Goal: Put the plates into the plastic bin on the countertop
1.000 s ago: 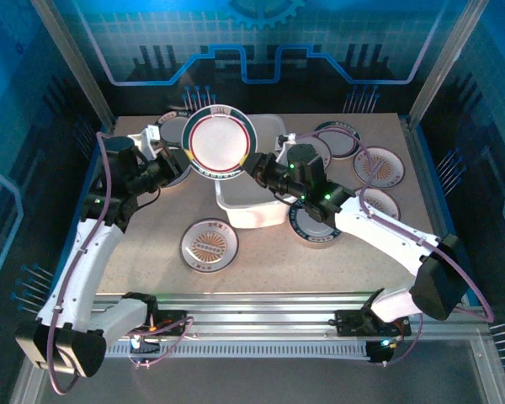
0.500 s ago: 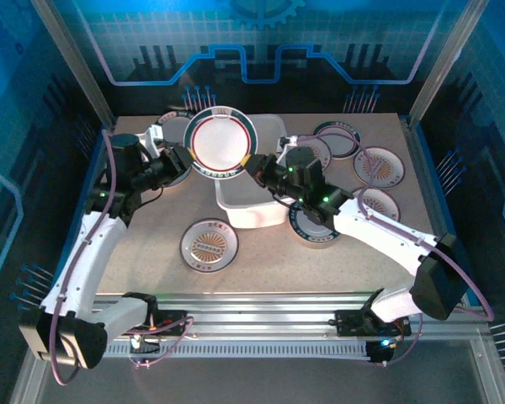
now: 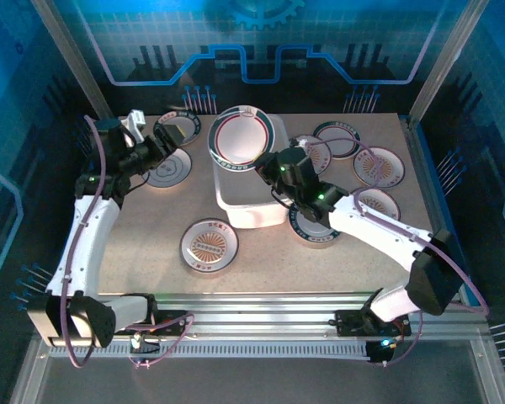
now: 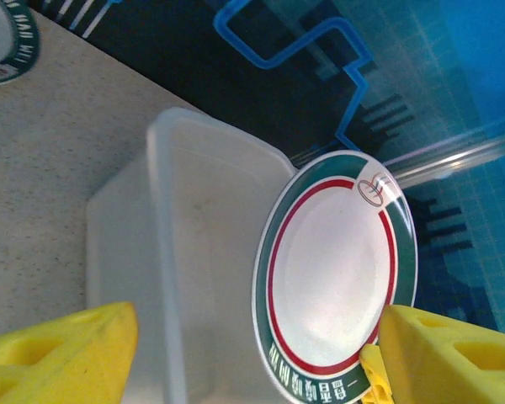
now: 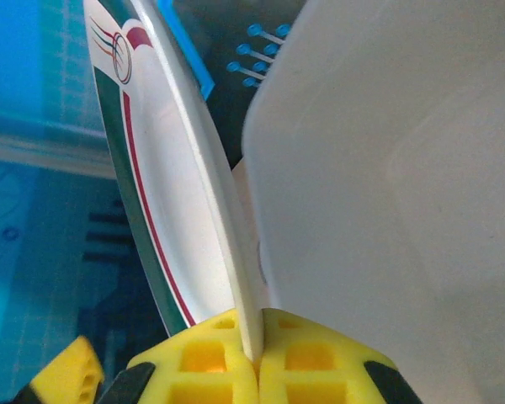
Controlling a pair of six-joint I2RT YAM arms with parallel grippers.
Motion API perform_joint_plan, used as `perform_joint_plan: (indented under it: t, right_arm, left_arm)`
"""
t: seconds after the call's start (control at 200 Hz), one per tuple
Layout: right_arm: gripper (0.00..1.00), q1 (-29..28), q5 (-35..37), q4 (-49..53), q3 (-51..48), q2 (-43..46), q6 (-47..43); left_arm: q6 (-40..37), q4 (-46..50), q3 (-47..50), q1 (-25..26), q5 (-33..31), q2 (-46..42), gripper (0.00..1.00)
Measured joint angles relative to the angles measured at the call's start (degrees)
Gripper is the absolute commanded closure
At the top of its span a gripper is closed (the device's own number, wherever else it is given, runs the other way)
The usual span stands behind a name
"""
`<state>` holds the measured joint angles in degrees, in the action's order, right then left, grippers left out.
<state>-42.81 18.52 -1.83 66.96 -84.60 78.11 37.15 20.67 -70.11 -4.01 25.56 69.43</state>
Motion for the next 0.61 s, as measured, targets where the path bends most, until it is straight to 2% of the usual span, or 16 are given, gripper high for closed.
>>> perform_joint_plan:
  t: [0.3, 0.605]
  right_arm:
    - [1.00, 0.0, 6.6, 9.8, 10.7, -9.4, 7.5]
    - [1.00, 0.0, 8.3, 14.4, 16.0, -15.1, 13.2]
  left_arm:
    - [-1.1, 2.5, 0.0, -4.3, 0.9, 4.2, 0.22]
    - [-2.6, 4.7, 0.0, -6.5, 0.9, 7.2, 0.22]
